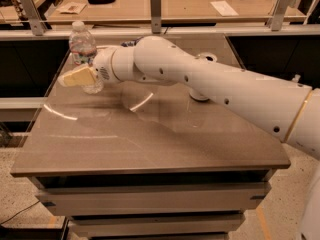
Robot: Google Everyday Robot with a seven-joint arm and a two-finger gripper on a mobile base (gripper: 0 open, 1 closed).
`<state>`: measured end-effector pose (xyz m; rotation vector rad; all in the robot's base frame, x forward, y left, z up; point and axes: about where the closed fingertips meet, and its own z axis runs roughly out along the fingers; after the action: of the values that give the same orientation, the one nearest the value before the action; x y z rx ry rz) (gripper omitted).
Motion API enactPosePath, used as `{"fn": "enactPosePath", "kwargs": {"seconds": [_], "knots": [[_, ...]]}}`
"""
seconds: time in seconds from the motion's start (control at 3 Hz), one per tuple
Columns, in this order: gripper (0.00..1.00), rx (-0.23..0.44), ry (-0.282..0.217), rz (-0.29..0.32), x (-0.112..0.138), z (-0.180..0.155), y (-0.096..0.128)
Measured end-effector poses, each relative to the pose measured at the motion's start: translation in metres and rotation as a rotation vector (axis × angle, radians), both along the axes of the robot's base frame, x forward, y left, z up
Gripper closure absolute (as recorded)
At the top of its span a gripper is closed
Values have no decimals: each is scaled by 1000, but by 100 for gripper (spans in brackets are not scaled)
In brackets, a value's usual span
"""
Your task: Knock water bottle over
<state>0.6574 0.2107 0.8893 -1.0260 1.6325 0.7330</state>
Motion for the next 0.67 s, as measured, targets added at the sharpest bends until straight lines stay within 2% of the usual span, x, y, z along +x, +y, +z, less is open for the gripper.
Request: {"fn": "enactPosePath", "kwargs": {"seconds": [0.67], "knots": [[65, 59, -88, 35, 23, 0, -1]]}}
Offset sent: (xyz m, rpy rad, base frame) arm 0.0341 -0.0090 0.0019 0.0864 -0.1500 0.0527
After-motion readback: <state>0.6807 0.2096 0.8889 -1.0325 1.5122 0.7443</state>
